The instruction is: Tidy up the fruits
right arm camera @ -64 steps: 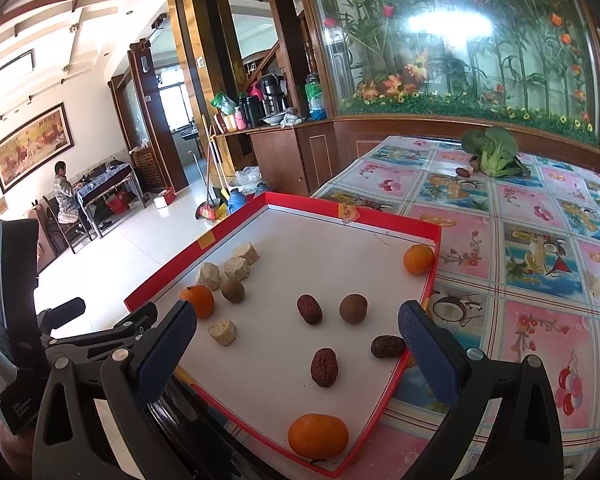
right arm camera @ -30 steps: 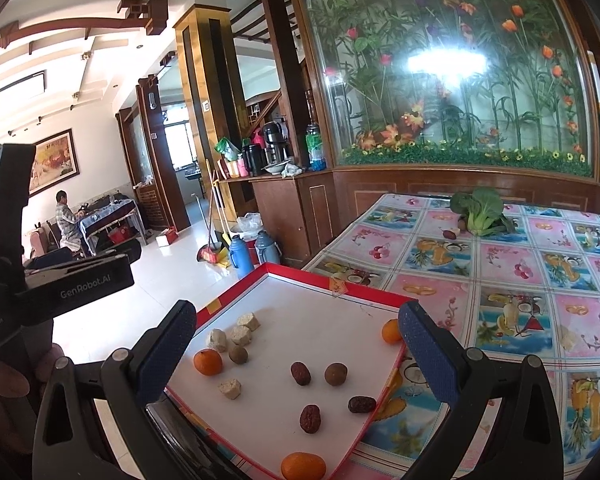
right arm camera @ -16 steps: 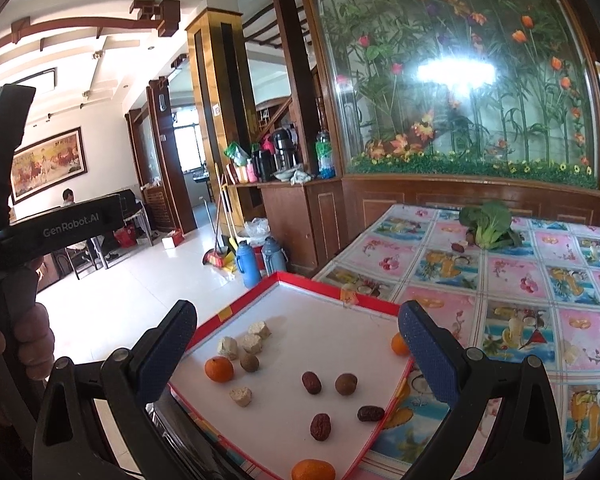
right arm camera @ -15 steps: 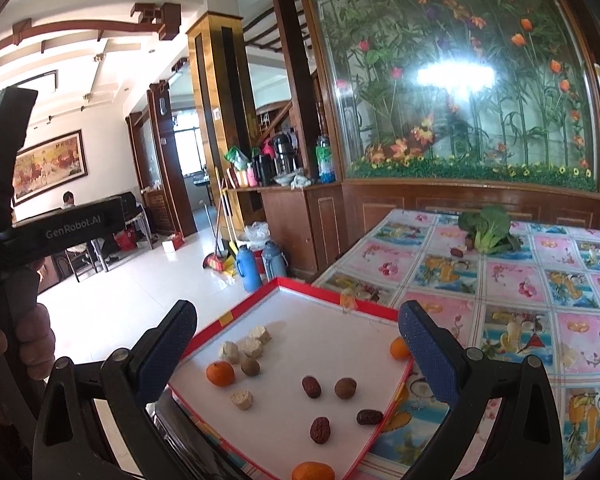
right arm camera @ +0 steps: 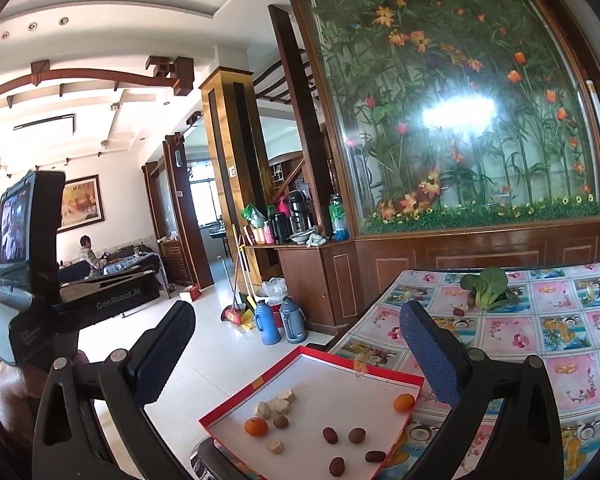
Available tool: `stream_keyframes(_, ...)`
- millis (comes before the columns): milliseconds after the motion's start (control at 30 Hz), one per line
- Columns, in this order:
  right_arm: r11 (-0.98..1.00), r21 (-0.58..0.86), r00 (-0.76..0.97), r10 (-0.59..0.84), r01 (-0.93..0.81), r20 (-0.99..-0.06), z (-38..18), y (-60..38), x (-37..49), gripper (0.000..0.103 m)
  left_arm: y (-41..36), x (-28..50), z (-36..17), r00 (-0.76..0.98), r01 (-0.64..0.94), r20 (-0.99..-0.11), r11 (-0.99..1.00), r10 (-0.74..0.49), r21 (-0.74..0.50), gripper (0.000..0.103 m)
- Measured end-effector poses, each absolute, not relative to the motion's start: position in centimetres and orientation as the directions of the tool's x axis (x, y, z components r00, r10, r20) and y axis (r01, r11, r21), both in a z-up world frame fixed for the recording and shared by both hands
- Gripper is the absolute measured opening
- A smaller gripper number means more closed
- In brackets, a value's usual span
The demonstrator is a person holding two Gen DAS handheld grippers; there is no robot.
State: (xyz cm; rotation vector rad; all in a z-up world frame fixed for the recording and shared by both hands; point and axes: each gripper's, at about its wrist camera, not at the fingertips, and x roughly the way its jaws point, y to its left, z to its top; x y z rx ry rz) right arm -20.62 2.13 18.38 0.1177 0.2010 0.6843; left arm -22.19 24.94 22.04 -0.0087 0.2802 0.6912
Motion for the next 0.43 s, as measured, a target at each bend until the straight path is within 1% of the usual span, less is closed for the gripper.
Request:
stream_keyframes(133,0.772,0.14,0.752,0.636,-0.62,-0.174,17.3,3.0,-20.5,0.102,24.6,-22.6,22.4,0.738,-0.627,-0.254,0.775,0.625,0.085,0.103)
stream_keyframes(233,0.775,0.119,0.749,0.63,-0.62,-0.205,16.1,3.4,-20.1,0.102,24.5,-22.5,22.2,0.74,-0.618,-0.268,0.781,0.617,0.091,0.103)
stream_keyframes(333,0.784,0.112,0.744,0.616,-0.611,-0.257,14.2,4.0,-18.7,0.102,24.6,-22.2,21.5,0.746,-0.6,-0.3,0.796,0.595,0.085,0.103)
stream_keyframes(433,0.793,0.139,0.731,0.602,-0.593,-0.322,12.0,3.8,-17.3,0.102,24.6,-21.6,20.5,0.753,-0.579,-0.33,0.812,0.569,0.078,0.103)
